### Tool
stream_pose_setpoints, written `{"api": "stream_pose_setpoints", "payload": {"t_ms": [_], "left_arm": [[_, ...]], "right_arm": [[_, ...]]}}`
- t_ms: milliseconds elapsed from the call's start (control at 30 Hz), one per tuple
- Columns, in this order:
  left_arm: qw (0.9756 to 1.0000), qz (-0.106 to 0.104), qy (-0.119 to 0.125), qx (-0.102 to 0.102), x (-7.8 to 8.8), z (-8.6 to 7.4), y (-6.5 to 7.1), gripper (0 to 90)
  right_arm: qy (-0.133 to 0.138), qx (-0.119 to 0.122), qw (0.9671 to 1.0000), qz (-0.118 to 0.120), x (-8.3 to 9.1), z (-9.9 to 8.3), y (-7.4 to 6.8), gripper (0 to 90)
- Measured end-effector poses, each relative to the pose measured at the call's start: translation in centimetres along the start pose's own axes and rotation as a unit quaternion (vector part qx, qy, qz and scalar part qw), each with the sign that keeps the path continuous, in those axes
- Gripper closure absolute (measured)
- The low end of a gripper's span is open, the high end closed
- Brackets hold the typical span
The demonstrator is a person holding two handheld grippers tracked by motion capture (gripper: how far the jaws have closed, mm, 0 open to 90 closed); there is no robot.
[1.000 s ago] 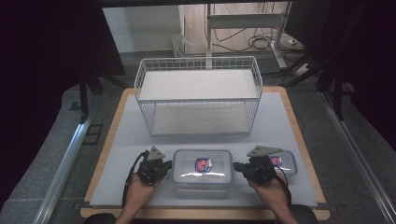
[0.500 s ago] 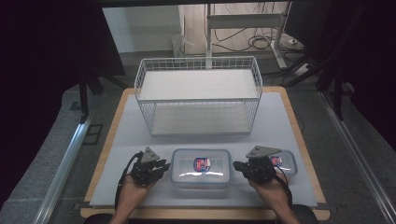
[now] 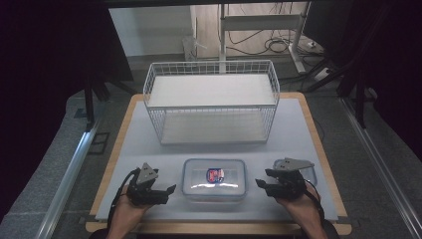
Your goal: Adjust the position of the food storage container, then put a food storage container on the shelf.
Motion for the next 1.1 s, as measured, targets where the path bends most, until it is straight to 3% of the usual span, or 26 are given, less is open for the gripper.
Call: {"api": "stream_pose_setpoints", "payload": {"t_ms": [167, 233, 300, 367, 767, 867, 1100], "left_arm": [[0.9999, -0.004, 0.0, -0.015, -0.48, -0.08, 0.88, 7.7], [0.9994, 0.005, -0.002, -0.033, -0.67, -0.3, 0.95, 5.9], [0.9992, 0.01, -0.001, -0.039, -0.78, -0.41, 0.87, 5.3], [0.9994, 0.008, 0.006, -0.033, -0.92, -0.56, 0.61, 4.8], [0.9996, 0.012, 0.016, -0.023, -0.77, -0.54, 0.11, 5.3], [0.9995, 0.017, 0.009, -0.025, -0.66, -0.49, 0.06, 5.5], [0.9998, 0.008, -0.003, -0.018, -0.59, -0.4, 0.24, 6.2]], "right_arm": [[-0.002, 0.011, 0.9999, 0.0, 0.11, -0.37, 0.01, 35.8], [0.0, 0.019, 0.9998, -0.001, 0.09, -0.46, 0.03, 30.8], [0.0, 0.022, 0.9998, 0.001, -0.02, -0.59, 0.1, 26.4], [-0.007, 0.021, 0.9998, 0.003, -0.26, -0.78, 0.14, 20.5], [-0.01, 0.032, 0.9994, -0.006, -0.44, -0.89, 0.0, 16.6], [-0.005, 0.03, 0.9995, -0.007, -0.34, -0.75, 0.05, 15.8], [0.006, 0.017, 0.9997, -0.019, -0.27, -0.33, 0.22, 11.8]]}}
Point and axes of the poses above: each handheld gripper's, and its own axes: x roughly backward along the jaws, z roughly out of its top, y roughly to its right, the point moved 6 cm from there along -x, roughly forward along the jaws, and after that the axes turned 1 degree about z, right-handed, at the moved point
